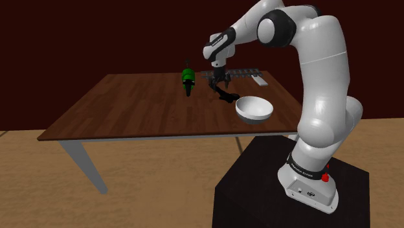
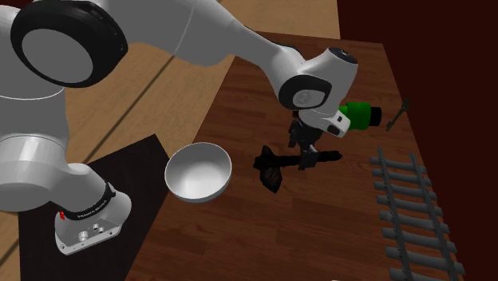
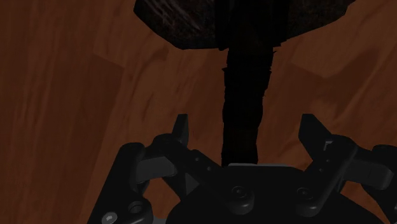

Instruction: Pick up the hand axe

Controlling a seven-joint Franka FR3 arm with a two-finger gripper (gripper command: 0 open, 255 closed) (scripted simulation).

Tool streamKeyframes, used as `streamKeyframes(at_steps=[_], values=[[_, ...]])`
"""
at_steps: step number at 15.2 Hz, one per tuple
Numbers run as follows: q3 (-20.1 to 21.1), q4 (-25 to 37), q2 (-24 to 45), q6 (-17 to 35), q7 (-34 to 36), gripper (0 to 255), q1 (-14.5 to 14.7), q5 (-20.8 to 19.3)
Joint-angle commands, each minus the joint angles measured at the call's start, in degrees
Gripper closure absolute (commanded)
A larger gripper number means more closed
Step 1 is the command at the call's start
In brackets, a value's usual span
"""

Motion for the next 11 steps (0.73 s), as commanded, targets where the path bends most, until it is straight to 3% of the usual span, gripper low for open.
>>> streamKeyframes(at_steps=[1, 4, 5, 11], values=[[0.1, -0.5, 0.7, 1.2, 0.1, 0, 0.0, 0.1], [0.1, -0.6, 1.0, 1.6, 0.1, 0, 0.0, 0.1], [0.1, -0.6, 1.0, 1.6, 0.1, 255, 0.0, 0.1], [0.1, -0.6, 0.9, 1.6, 0.1, 255, 0.0, 0.1]])
